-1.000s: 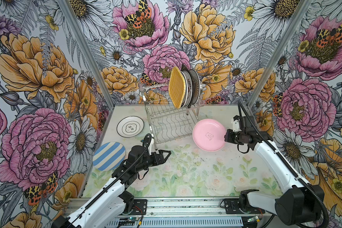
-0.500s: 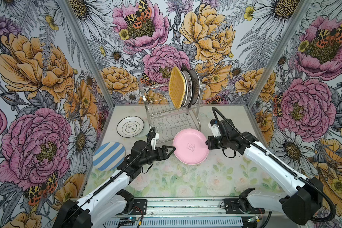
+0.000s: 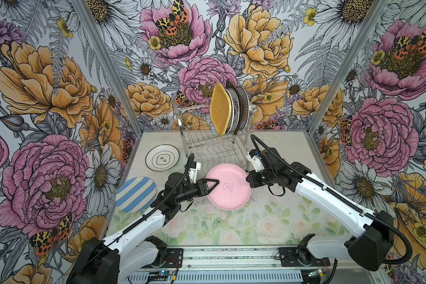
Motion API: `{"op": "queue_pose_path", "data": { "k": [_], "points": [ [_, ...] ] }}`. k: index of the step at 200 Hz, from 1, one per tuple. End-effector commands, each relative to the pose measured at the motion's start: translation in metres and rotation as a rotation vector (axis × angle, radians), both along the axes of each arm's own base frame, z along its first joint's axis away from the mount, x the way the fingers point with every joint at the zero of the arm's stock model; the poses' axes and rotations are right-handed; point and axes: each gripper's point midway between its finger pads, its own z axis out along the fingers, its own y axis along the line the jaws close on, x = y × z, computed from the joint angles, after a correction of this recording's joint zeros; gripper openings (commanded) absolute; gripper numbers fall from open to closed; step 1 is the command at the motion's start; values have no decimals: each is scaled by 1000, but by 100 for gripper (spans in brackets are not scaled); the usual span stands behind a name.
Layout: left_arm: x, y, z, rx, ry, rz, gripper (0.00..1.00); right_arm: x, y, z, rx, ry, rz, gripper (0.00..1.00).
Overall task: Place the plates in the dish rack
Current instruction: 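Tilt the pink plate on edge with the right gripper while the left braces it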
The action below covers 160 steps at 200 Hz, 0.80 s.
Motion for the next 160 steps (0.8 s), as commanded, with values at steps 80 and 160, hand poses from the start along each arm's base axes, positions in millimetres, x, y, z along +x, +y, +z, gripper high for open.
{"op": "queue_pose_path", "data": {
  "k": [80,160],
  "points": [
    [-5,3,30,-90,-69,-27,0,3,14,42,181,-50,103,36],
    [-2,9,43,-115,-98,-22,0,-23,49,60,470,71,298,45]
  ]
}}
